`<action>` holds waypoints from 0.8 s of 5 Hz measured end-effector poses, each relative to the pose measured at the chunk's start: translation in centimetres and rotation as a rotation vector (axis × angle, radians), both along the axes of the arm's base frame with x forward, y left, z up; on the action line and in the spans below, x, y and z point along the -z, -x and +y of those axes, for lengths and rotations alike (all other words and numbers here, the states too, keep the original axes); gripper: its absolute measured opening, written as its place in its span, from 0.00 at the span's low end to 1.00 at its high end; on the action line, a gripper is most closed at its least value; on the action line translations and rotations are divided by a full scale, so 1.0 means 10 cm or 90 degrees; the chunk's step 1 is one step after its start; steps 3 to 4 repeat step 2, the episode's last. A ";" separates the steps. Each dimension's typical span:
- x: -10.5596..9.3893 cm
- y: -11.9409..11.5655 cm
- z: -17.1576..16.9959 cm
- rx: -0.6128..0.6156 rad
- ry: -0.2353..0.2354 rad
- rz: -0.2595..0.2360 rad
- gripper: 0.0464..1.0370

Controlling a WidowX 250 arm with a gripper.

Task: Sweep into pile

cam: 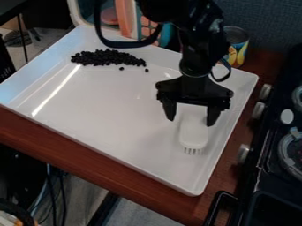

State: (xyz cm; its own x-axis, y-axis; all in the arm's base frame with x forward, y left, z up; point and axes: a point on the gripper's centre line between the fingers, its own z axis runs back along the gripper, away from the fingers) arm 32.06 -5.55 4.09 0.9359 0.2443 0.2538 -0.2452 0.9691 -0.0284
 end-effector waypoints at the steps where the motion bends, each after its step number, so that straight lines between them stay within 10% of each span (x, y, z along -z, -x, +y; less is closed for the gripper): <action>1: -0.30 0.02 0.02 0.022 0.018 -0.049 0.96; 2: -0.81 0.08 0.24 0.004 0.045 -0.120 0.96; 4: -0.81 0.08 0.24 0.004 0.045 -0.120 0.96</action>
